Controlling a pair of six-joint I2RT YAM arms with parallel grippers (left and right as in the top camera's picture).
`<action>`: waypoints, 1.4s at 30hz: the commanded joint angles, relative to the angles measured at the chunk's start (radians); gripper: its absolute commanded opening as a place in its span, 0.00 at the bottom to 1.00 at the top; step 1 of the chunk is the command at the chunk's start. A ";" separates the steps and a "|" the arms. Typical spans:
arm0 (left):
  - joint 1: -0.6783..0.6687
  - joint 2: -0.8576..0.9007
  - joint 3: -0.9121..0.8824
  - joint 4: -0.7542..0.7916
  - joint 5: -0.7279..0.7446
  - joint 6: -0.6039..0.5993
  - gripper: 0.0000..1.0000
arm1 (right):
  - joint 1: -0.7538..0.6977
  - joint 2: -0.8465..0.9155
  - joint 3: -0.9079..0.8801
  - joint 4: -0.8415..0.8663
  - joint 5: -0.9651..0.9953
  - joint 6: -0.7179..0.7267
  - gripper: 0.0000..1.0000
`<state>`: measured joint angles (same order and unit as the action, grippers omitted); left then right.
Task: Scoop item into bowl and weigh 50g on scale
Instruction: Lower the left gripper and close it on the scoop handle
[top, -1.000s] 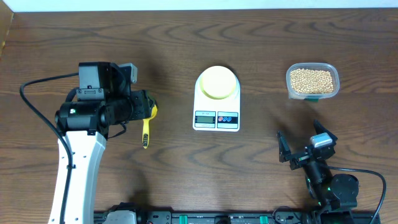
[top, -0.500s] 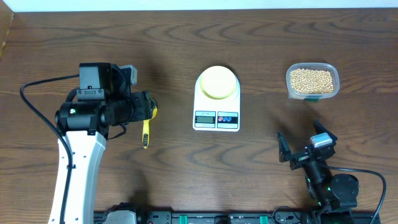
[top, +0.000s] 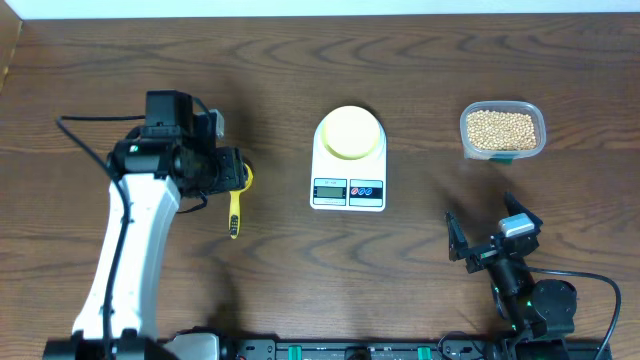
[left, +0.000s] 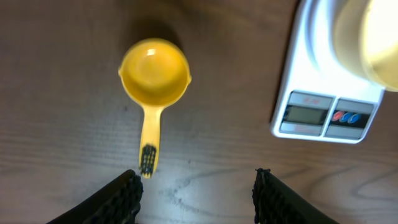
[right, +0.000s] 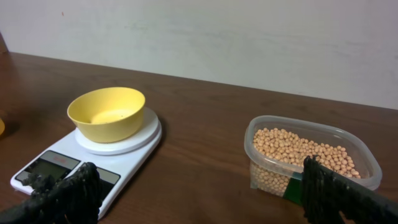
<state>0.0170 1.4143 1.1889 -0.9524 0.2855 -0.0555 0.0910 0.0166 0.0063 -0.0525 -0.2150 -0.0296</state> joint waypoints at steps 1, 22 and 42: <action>0.003 0.074 0.006 -0.037 -0.010 -0.009 0.60 | 0.002 -0.003 -0.001 -0.005 0.003 0.014 0.99; -0.002 0.417 0.006 -0.070 -0.089 -0.009 0.60 | 0.002 -0.003 -0.001 -0.005 0.003 0.014 0.99; -0.002 0.470 0.006 0.135 -0.096 -0.032 0.56 | 0.002 -0.003 -0.001 -0.005 0.003 0.014 0.99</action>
<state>0.0170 1.8740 1.1889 -0.8143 0.2031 -0.0784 0.0910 0.0166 0.0063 -0.0528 -0.2150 -0.0296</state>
